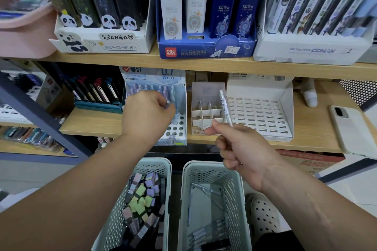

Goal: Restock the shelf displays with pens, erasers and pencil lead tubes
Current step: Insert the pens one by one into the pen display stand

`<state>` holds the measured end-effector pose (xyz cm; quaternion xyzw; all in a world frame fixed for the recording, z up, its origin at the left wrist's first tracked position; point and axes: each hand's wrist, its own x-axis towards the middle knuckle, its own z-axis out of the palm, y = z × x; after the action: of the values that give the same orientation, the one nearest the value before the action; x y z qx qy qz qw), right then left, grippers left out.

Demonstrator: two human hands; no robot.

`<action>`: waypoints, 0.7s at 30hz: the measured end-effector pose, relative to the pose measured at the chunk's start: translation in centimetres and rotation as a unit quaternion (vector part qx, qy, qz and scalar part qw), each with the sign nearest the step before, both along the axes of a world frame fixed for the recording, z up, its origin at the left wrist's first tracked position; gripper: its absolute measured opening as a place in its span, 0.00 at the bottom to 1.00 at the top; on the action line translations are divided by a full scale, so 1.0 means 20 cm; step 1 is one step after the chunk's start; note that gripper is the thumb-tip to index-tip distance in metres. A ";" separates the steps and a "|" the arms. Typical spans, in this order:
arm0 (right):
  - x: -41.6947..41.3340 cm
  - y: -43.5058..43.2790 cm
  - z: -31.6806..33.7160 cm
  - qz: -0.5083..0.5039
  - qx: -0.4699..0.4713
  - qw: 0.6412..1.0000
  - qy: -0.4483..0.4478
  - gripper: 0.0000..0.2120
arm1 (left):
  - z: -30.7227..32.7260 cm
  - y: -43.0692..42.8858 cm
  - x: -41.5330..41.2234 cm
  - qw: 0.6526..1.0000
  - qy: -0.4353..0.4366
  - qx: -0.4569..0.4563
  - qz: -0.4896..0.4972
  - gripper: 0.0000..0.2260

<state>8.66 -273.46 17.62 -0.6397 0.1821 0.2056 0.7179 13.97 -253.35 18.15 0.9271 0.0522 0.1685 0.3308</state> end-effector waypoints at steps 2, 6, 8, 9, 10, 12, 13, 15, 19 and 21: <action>0.00 0.00 0.00 0.002 0.000 1.000 -0.001 0.14 | -0.01 0.00 0.01 1.000 0.003 0.020 0.000 0.08; -0.01 0.01 0.00 0.016 -0.008 1.000 0.002 0.15 | 0.00 -0.02 0.03 0.999 0.009 0.049 -0.003 0.08; -0.01 0.02 0.00 0.025 -0.008 1.000 0.005 0.15 | -0.01 -0.02 0.04 0.998 0.008 0.056 -0.003 0.08; -0.01 0.02 0.01 0.030 -0.008 1.000 0.005 0.15 | -0.01 -0.02 0.04 0.998 0.009 0.056 -0.004 0.08; -0.01 0.02 0.01 0.034 -0.008 0.999 0.005 0.15 | -0.01 -0.01 0.05 0.998 0.010 0.056 -0.004 0.08; -0.01 0.02 0.00 0.039 -0.009 0.999 0.003 0.15 | -0.01 -0.01 0.05 0.998 0.009 0.060 -0.005 0.08; -0.01 0.02 0.00 0.039 -0.010 0.999 0.003 0.15 | -0.01 -0.01 0.05 0.998 0.009 0.062 -0.004 0.08; -0.01 0.02 0.00 0.039 -0.010 0.999 0.004 0.15 | -0.01 -0.01 0.05 0.998 0.008 0.065 -0.003 0.08; -0.01 0.02 0.00 0.037 -0.012 0.999 0.001 0.15 | -0.03 -0.02 0.05 0.996 0.012 0.088 0.006 0.09; -0.01 0.02 0.01 0.037 -0.011 0.999 -0.001 0.15 | -0.03 -0.03 0.06 0.994 0.009 0.105 0.009 0.10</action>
<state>8.39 -273.03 17.75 -0.6543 0.1601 0.2292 0.7027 15.15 -253.95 17.45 0.9575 0.0453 0.1677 0.2301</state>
